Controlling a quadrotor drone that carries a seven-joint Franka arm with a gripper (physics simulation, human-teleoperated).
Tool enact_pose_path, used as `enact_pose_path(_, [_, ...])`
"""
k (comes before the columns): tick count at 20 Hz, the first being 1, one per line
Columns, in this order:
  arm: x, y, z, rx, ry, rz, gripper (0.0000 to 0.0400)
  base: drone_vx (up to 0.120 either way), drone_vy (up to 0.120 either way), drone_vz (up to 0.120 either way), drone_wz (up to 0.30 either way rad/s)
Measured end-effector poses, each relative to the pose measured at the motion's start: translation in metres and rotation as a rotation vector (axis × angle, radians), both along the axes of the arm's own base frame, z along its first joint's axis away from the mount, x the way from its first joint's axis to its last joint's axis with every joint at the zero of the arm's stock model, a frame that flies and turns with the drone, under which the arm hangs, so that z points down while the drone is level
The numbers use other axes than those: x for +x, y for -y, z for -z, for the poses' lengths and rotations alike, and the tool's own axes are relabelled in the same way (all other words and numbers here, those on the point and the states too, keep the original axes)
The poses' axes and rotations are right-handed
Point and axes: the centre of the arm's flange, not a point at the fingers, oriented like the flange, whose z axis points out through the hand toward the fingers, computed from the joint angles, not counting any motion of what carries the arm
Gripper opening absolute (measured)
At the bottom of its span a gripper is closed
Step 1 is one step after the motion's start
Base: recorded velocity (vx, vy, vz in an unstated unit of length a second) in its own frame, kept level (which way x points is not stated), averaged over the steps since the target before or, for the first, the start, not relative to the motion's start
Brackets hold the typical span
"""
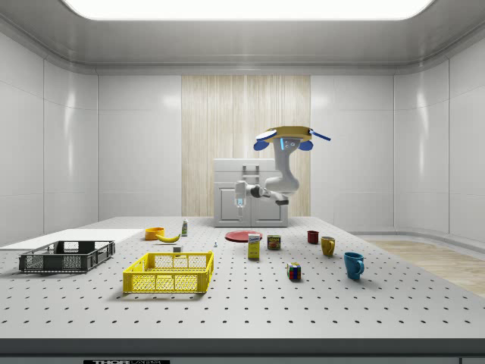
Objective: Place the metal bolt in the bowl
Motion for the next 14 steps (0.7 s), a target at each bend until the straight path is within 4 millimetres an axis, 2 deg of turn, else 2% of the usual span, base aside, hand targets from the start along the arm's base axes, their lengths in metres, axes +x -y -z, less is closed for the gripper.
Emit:
enact_pose_path(3, [0.0000,0.0000,0.0000,0.000,0.000,0.000,0.0400,0.120,0.000,-0.040,0.000])
enact_pose_path(10, [0.0000,0.0000,0.0000,0.000,0.000,0.000,0.0400,0.120,0.000,-0.120,0.000])
enact_pose_path(14, [0.0000,0.0000,0.0000,0.000,0.000,0.000,0.0400,0.120,0.000,0.000,0.000])
